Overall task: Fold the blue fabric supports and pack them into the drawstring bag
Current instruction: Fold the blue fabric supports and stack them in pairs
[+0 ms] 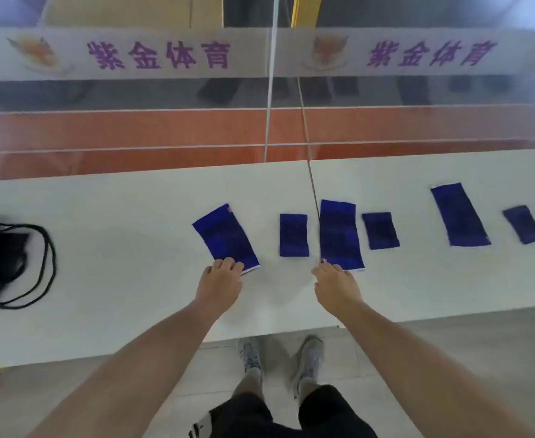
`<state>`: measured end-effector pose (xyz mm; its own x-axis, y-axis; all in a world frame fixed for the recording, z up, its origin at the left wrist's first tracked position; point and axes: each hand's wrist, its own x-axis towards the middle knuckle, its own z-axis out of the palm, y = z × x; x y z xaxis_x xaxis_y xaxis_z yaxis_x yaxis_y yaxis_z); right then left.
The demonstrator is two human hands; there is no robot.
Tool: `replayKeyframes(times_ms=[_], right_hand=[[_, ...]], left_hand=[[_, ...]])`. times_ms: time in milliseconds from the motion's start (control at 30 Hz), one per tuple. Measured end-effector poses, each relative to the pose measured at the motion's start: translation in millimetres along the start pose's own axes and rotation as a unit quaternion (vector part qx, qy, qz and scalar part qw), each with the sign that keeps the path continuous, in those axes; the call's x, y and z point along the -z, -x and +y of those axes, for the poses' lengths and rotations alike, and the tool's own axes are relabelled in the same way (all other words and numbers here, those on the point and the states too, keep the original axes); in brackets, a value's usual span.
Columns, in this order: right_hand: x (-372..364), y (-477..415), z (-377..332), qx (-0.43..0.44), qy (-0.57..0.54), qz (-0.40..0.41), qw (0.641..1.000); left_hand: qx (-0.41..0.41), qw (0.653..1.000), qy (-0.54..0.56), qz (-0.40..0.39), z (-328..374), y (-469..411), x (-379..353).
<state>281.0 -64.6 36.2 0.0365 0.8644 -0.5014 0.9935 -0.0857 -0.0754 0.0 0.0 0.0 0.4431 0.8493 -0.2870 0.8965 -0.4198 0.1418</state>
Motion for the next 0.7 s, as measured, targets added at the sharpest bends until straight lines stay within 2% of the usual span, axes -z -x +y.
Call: replayKeyframes(times_ms=[167,300,333,367,500,700], right_hand=[[-6.2,-18.5,26.2,-0.067,0.017,0.034,0.997],[-16.4,-31.2,38.2,-0.078,-0.013,0.023,0.997],[-18.9,-32.7,39.7,-0.076,-0.016,0.024,0.997],[-20.0,-33.1,39.8,-0.075,-0.022,0.027,0.997],[-24.1,-34.8,42.6,-0.056,-0.046,0.038,0.997],[-29.2,-30.3,49.3,-0.019,-0.032,0.067,0.997]], left_hand=[[0.031,0.999,0.0,-0.03,-9.1,-14.9,-12.6],[-0.029,0.995,-0.038,-0.085,-10.1,-19.4,-30.1],[-0.03,0.995,-0.021,-0.088,-3.9,-17.4,-28.6],[-0.001,0.996,0.043,-0.076,4.7,-15.1,-23.5],[0.06,0.981,0.186,0.021,37.2,-3.6,-26.3],[0.057,0.967,0.249,0.025,74.4,9.7,-36.0]])
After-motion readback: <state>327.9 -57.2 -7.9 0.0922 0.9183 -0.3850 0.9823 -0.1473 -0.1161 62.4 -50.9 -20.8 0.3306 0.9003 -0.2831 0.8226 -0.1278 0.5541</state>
